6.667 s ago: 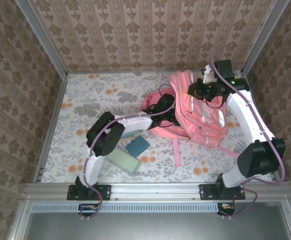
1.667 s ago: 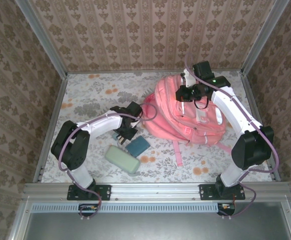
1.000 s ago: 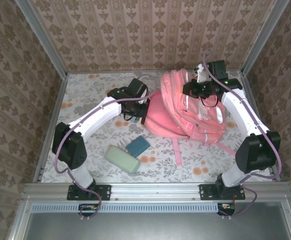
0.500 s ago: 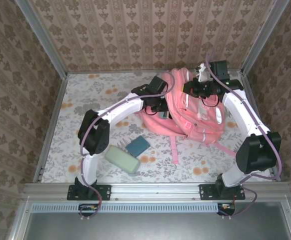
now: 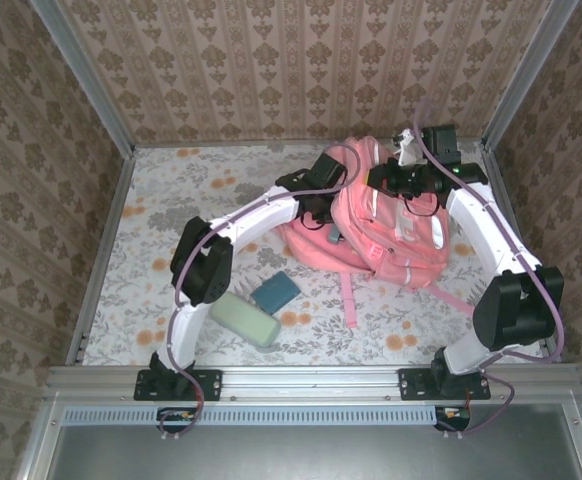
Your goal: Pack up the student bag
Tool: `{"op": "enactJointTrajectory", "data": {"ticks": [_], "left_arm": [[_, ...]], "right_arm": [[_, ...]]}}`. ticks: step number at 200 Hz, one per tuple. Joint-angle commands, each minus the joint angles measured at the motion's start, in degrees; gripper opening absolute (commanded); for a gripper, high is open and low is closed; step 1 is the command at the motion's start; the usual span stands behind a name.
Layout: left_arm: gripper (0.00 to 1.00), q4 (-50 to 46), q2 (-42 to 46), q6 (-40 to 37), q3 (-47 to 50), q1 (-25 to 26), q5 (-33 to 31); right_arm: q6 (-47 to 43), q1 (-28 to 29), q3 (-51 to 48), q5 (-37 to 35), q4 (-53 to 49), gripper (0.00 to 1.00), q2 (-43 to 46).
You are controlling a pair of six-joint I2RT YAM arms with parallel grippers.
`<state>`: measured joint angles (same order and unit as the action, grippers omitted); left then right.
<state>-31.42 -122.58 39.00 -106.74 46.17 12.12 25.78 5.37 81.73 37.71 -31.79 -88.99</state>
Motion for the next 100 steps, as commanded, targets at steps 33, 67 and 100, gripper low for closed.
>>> {"op": "enactJointTrajectory", "data": {"ticks": [33, 67, 100], "left_arm": [[0.74, -6.46, 16.84, 5.72, 10.31, -1.55, -12.24], [0.92, -9.35, 27.61, 16.40, 22.15, -1.78, -19.01], [1.00, -12.34, 35.97, 26.40, 32.06, -0.92, -22.61]], "right_arm": [[0.94, -0.36, -1.25, 2.42, 7.18, 0.00, 4.38], [0.85, 0.37, -3.01, -1.63, 7.09, 0.00, 6.29], [1.00, 1.52, -5.57, -4.59, 7.72, 0.00, 8.69]]}}
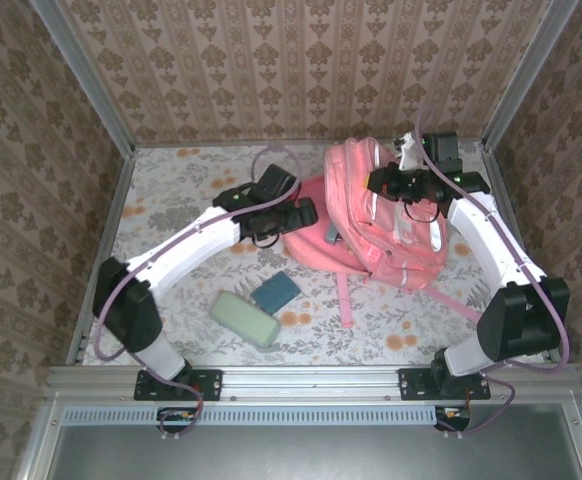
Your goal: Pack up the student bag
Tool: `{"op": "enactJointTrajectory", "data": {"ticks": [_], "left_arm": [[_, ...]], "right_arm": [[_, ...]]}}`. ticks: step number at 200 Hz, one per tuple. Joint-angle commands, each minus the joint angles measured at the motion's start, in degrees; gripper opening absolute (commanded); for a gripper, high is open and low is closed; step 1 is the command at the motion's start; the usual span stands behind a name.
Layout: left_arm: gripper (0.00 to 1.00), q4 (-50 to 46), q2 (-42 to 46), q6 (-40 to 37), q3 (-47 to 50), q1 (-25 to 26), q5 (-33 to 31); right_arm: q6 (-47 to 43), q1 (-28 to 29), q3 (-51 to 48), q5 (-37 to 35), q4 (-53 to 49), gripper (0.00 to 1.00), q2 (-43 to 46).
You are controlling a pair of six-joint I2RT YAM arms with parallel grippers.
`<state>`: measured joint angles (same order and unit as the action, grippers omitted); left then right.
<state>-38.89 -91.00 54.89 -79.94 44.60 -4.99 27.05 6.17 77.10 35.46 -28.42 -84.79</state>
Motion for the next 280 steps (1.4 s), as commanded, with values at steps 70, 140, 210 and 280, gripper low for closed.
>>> {"op": "enactJointTrajectory", "data": {"ticks": [70, 140, 210, 280], "left_arm": [[1.00, -21.26, 13.97, 35.55, 14.92, 11.83, -15.21], [0.98, -28.35, 15.06, 61.47, 20.11, 28.56, -19.09], [1.00, -20.39, 12.66, 64.36, 25.28, 30.73, -15.89], [1.00, -7.02, 11.56, 64.26, 34.67, 29.02, -15.40]], "right_arm": [[1.58, 1.89, -5.35, -7.68, 4.75, 0.00, 8.75], [5.97, 1.91, -7.05, -7.50, 6.72, 0.00, 9.57], [7.40, 2.07, -7.31, -6.77, 7.06, 0.00, 10.04], [6.79, 2.35, -7.31, -7.43, 6.31, 0.00, 10.60]]}}
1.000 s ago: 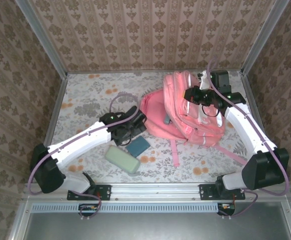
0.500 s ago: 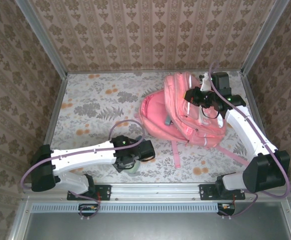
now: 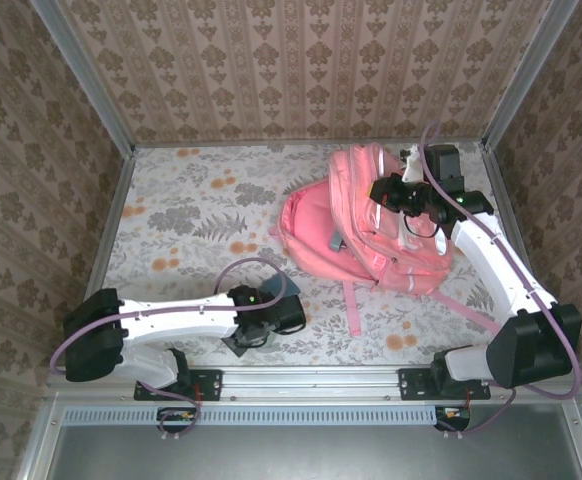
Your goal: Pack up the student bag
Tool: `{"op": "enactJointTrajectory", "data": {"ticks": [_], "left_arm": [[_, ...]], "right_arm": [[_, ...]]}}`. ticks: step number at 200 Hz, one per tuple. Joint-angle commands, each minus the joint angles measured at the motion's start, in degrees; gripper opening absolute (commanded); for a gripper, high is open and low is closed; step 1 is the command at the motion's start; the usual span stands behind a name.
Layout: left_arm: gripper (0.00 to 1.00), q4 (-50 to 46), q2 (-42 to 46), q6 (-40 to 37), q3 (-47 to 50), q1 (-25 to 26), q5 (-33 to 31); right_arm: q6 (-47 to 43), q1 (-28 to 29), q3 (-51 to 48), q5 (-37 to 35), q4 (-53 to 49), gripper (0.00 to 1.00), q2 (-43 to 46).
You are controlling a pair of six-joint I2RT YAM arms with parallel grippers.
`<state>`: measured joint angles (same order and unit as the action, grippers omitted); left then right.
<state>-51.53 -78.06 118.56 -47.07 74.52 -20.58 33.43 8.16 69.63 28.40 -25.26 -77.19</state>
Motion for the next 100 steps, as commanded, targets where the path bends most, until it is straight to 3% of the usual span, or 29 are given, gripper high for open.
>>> {"op": "enactJointTrajectory", "data": {"ticks": [1, 75, 100], "left_arm": [[0.99, 5.90, -1.38, 0.51, 1.93, -0.93, 0.19], [0.96, 7.90, -5.15, 2.29, 5.24, -1.99, 3.61], [0.83, 7.89, -4.29, 1.64, 5.96, -2.63, 3.28]], "right_arm": [[0.41, 0.32, 0.16, -0.37, 3.08, 0.00, 3.00], [-0.12, 0.31, 1.11, -0.70, 2.30, 0.00, 1.78], [-0.47, 0.36, 1.84, -0.93, 1.45, 0.00, 1.26]]}}
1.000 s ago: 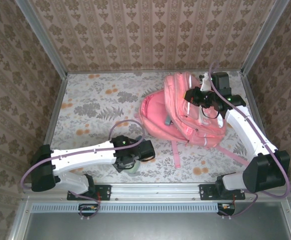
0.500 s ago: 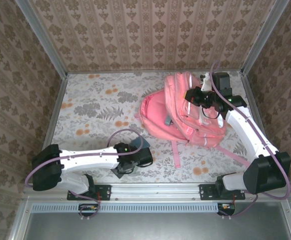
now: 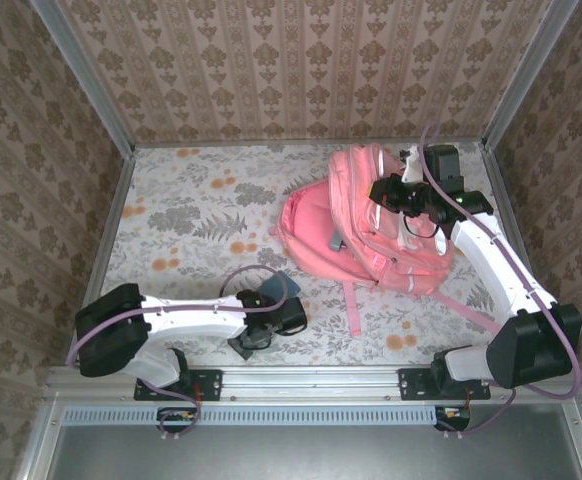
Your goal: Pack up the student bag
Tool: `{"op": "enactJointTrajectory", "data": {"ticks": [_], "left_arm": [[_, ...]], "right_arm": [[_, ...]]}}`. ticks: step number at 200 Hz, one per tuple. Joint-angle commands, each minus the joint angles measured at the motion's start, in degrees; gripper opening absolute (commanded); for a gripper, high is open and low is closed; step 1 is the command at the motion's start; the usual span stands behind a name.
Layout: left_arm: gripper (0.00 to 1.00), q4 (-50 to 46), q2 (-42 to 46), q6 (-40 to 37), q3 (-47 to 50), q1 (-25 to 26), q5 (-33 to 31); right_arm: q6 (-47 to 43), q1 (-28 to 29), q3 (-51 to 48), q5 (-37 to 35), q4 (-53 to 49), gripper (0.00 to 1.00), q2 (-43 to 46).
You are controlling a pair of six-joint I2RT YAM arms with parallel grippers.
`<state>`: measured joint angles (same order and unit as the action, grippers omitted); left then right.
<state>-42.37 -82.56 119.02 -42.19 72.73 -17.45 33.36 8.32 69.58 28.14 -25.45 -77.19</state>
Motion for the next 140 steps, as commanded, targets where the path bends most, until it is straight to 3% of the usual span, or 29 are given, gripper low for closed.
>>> {"op": "enactJointTrajectory", "data": {"ticks": [1, 30, 54, 107, 140], "left_arm": [[0.82, -1.38, 0.30, 1.15, 1.03, -0.83, 0.10], [0.66, -6.75, 3.02, -2.16, -0.79, -1.99, -2.94], [0.63, -11.85, 5.83, -9.11, -3.94, -4.62, -5.12], [0.62, -11.05, 7.26, -41.65, -14.95, -15.90, -7.44], [0.58, -1.51, 3.76, -59.98, -21.20, -23.20, -0.91]], "right_arm": [[-0.40, 0.21, 1.92, -0.70, 1.64, 0.00, 1.21], [-0.83, 0.19, 2.54, -1.42, 0.82, 0.00, 1.00], [-1.02, 0.12, 3.18, -1.45, 0.22, 0.00, 0.63], [-1.74, -0.40, 3.61, -1.07, -0.42, 0.00, 0.95], [-1.77, -0.73, 4.11, -1.07, -1.24, 0.00, 1.33]]}}
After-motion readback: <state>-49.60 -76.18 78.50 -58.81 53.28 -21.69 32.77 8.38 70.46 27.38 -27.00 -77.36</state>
